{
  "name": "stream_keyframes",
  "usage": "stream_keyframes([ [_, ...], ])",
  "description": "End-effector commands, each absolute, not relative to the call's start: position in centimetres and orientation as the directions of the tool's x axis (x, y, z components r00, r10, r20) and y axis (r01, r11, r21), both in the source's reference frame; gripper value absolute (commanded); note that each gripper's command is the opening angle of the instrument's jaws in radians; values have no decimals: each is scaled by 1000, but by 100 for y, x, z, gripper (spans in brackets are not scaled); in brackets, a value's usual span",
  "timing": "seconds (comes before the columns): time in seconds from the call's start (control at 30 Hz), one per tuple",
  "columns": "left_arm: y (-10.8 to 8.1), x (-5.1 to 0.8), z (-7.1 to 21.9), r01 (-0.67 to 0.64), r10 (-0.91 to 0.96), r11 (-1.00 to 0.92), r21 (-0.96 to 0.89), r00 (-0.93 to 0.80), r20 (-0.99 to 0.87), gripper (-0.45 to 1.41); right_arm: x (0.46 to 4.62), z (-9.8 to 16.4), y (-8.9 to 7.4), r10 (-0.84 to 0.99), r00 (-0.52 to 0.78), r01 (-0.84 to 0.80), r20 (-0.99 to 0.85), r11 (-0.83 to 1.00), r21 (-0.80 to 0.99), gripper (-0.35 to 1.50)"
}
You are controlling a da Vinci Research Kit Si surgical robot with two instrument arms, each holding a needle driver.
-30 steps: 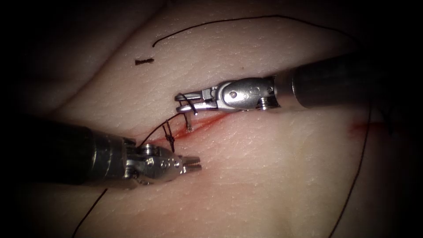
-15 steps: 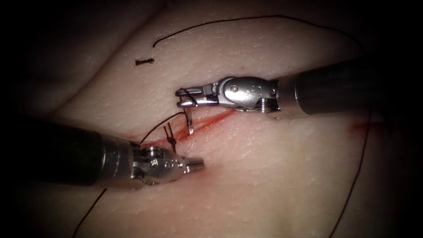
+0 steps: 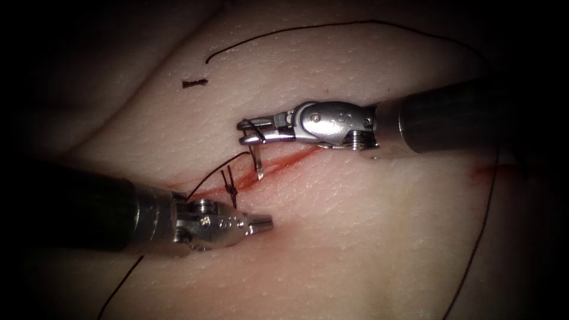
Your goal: Wound Closure
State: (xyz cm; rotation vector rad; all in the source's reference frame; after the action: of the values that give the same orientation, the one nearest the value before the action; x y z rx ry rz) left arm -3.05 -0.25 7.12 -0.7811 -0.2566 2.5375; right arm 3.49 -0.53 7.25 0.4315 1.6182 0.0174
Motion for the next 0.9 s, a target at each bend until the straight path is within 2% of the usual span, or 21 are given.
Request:
stream_keyframes([
  [0.03, -31, -310, 718, -380, 488, -872, -309, -728, -481, 2, 357, 729, -58, 296, -31, 263, -955, 924, 278, -35],
  [0.4, -31, -310, 720, -378, 487, -872, -310, -728, -483, 2, 368, 729, -56, 425, 8, 252, -905, 875, 413, -35],
  [0.7, -36, -305, 722, -378, 487, -872, -309, -727, -484, 2, 366, 729, -56, 426, 56, 274, -903, 863, 424, -35],
  [0.9, -36, -302, 722, -380, 490, -871, -313, -725, -483, 2, 365, 730, -53, 360, 49, 293, -931, 886, 358, -35],
])
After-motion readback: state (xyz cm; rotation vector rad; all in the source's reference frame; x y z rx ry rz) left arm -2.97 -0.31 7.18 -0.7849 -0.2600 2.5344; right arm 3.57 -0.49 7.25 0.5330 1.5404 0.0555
